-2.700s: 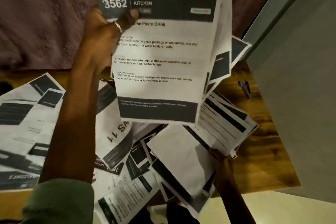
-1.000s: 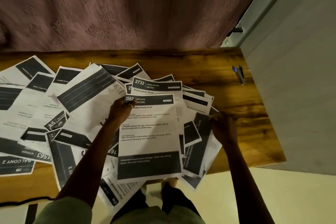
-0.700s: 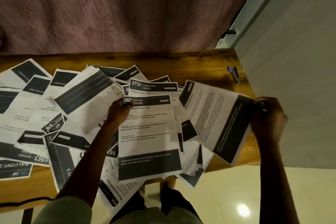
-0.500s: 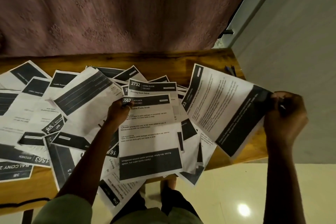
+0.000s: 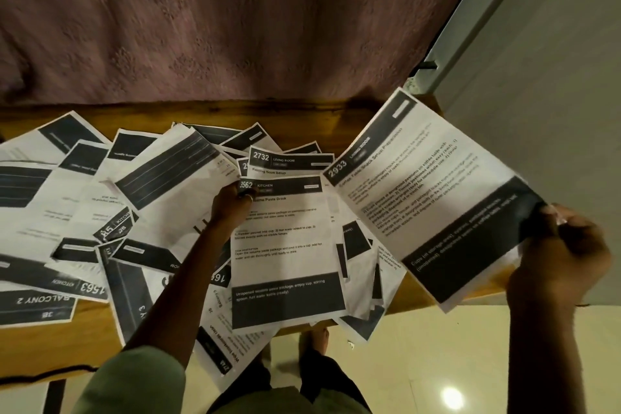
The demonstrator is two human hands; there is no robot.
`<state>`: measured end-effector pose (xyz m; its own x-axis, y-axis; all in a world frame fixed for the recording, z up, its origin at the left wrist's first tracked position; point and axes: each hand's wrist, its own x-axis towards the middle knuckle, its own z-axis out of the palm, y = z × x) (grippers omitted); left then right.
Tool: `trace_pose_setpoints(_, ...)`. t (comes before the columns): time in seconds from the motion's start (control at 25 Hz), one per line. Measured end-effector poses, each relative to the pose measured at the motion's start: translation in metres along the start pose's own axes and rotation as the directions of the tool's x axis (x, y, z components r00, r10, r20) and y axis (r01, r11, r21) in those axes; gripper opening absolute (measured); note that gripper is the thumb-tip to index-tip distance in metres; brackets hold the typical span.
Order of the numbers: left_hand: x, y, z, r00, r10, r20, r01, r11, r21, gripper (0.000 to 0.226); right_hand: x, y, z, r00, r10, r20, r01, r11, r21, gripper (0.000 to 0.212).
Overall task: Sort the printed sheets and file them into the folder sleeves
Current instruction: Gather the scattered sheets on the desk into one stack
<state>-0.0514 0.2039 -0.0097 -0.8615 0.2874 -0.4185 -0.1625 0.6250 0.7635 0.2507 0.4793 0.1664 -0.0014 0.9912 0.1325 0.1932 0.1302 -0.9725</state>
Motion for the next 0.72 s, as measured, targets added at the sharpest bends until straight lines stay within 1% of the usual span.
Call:
trace_pose_setpoints(0.04,0.000,0.000,0.000,1.000,0.004,-0.002,-0.004,1.000,-0.005,0.024,-0.010,0.006,-0.001,0.998,0.053,-0.013,-0.053,0.999,-0.004,0.004)
trace_pose_setpoints(0.08,-0.001,0.001,0.000,1.000,0.003,-0.003,-0.003,1.000,-0.005,0.025,-0.024,0.015,0.001,0.996,0.093,-0.003,-0.093,0.995,-0.024,0.010)
trace_pose_setpoints(0.12,-0.001,0.002,0.000,1.000,-0.010,-0.005,0.010,1.000,-0.001,0.024,-0.039,0.026,0.004,0.991,0.123,0.042,-0.121,0.991,-0.053,0.011)
trace_pose_setpoints(0.16,0.000,0.003,0.001,1.000,-0.029,-0.011,0.029,0.999,0.030,0.023,-0.058,0.038,0.008,0.984,0.143,0.103,-0.134,0.987,-0.091,0.007)
trace_pose_setpoints(0.2,0.002,0.004,0.002,0.999,-0.040,-0.023,0.042,0.996,0.075,0.021,-0.078,0.050,0.013,0.970,0.183,0.158,-0.162,0.977,-0.139,0.007)
trace_pose_setpoints(0.28,0.000,0.011,0.005,0.998,-0.046,-0.041,0.051,0.991,0.126,0.022,-0.115,0.076,0.027,0.937,0.296,0.186,-0.250,0.939,-0.235,0.020)
trace_pose_setpoints(0.32,-0.001,0.014,0.006,0.996,-0.065,-0.056,0.069,0.994,0.081,0.027,-0.131,0.086,0.033,0.920,0.348,0.181,-0.295,0.917,-0.268,0.022)
trace_pose_setpoints(0.4,-0.001,0.012,0.006,0.989,-0.132,-0.060,0.122,0.982,-0.147,0.044,-0.158,0.099,0.044,0.889,0.415,0.192,-0.354,0.891,-0.284,0.021)
trace_pose_setpoints(0.44,0.000,0.008,0.005,0.985,-0.168,-0.041,0.152,0.954,-0.259,0.050,-0.170,0.102,0.046,0.875,0.433,0.215,-0.372,0.887,-0.273,0.020)
trace_pose_setpoints(0.48,0.003,0.004,0.003,0.980,-0.198,0.002,0.188,0.925,-0.329,0.053,-0.179,0.105,0.045,0.862,0.441,0.251,-0.375,0.887,-0.271,0.020)
trace_pose_setpoints(0.52,0.007,-0.002,0.002,0.976,-0.211,0.047,0.213,0.909,-0.358,0.058,-0.187,0.106,0.043,0.849,0.435,0.300,-0.353,0.890,-0.290,0.020)
trace_pose_setpoints(0.56,0.009,-0.005,0.002,0.976,-0.204,0.073,0.216,0.911,-0.351,0.060,-0.194,0.107,0.039,0.831,0.424,0.359,-0.306,0.888,-0.342,0.019)
trace_pose_setpoints(0.6,0.009,-0.006,0.000,0.981,-0.171,0.086,0.191,0.921,-0.339,0.054,-0.197,0.109,0.035,0.811,0.403,0.423,-0.222,0.883,-0.414,0.018)
trace_pose_setpoints(0.64,0.009,-0.005,0.001,0.988,-0.123,0.093,0.144,0.949,-0.282,0.039,-0.196,0.110,0.031,0.799,0.356,0.484,-0.100,0.873,-0.477,0.016)
trace_pose_setpoints(0.68,0.009,-0.003,0.002,0.993,-0.073,0.093,0.092,0.971,-0.219,0.023,-0.189,0.112,0.030,0.804,0.290,0.519,0.024,0.856,-0.516,0.017)
trace_pose_setpoints(0.72,0.010,-0.004,0.004,0.994,-0.034,0.105,0.050,0.987,-0.150,0.021,-0.177,0.114,0.032,0.821,0.234,0.521,0.101,0.837,-0.537,0.021)
